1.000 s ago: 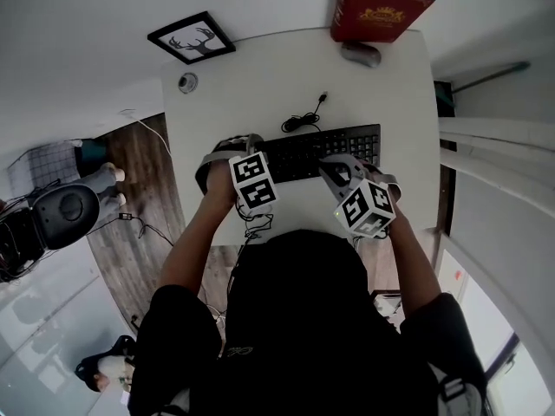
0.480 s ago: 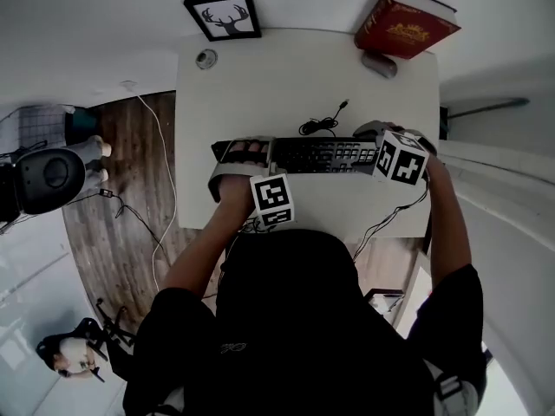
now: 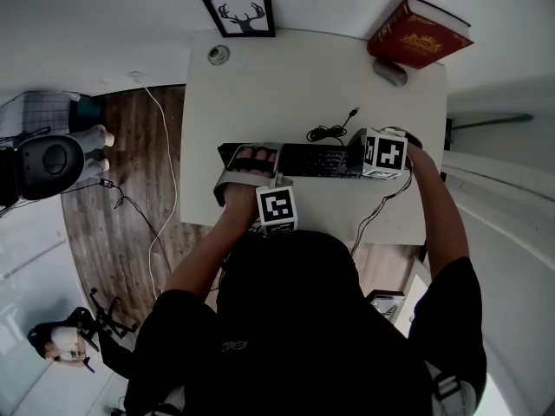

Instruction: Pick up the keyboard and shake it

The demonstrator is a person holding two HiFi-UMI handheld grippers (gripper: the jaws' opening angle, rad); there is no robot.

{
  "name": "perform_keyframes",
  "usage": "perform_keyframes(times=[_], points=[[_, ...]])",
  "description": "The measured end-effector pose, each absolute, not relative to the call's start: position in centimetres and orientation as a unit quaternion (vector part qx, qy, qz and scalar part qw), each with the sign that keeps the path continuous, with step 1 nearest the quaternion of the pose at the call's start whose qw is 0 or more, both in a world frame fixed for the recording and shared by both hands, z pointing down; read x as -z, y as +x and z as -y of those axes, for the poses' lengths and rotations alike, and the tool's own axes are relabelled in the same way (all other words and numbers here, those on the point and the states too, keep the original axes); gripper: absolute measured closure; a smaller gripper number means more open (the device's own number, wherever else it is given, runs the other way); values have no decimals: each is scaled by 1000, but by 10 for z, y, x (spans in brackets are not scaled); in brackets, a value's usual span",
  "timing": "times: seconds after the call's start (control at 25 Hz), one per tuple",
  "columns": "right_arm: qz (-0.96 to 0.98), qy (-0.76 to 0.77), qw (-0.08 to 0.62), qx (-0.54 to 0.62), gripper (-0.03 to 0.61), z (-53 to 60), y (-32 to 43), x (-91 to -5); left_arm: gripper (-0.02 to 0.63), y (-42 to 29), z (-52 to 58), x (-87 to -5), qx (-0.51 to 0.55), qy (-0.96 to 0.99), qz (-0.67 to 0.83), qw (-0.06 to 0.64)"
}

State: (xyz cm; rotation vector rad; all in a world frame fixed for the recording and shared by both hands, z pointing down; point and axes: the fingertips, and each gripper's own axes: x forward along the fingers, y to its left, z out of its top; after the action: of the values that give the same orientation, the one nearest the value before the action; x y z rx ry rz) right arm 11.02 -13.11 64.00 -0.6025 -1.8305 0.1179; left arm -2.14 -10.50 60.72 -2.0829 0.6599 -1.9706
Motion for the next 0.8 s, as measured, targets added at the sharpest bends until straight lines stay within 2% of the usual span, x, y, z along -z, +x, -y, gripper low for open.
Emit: perform_keyframes(times=[0.24,0.36,0.44,0.64,0.72,0.76,0.8], points=[[777,-245,579,-30,437,128,108,-633,469,-32,106,-587,646,-730,-219,43],[775,-241,584,-13,440,125,111,-630,441,-45,104,-583,631,-754,-176,-42],[776,-232,587,1,442,122,113,-627,387,-49,93,-591,633,-760,-116,-87],[778,-205,592,44,449,115,113,-622,367,-37,69,-615,645,-758,-49,-88],[780,-196,592,53,456,112,114,-620,397,-36,65,-626,662,-744,-56,-74],[781,-189,592,57,459,110,115,-620,459,-36,64,-629,669,-737,-66,-70],[782,-183,593,60,459,108,116,-620,468,-36,64,-631,673,-732,-77,-72]])
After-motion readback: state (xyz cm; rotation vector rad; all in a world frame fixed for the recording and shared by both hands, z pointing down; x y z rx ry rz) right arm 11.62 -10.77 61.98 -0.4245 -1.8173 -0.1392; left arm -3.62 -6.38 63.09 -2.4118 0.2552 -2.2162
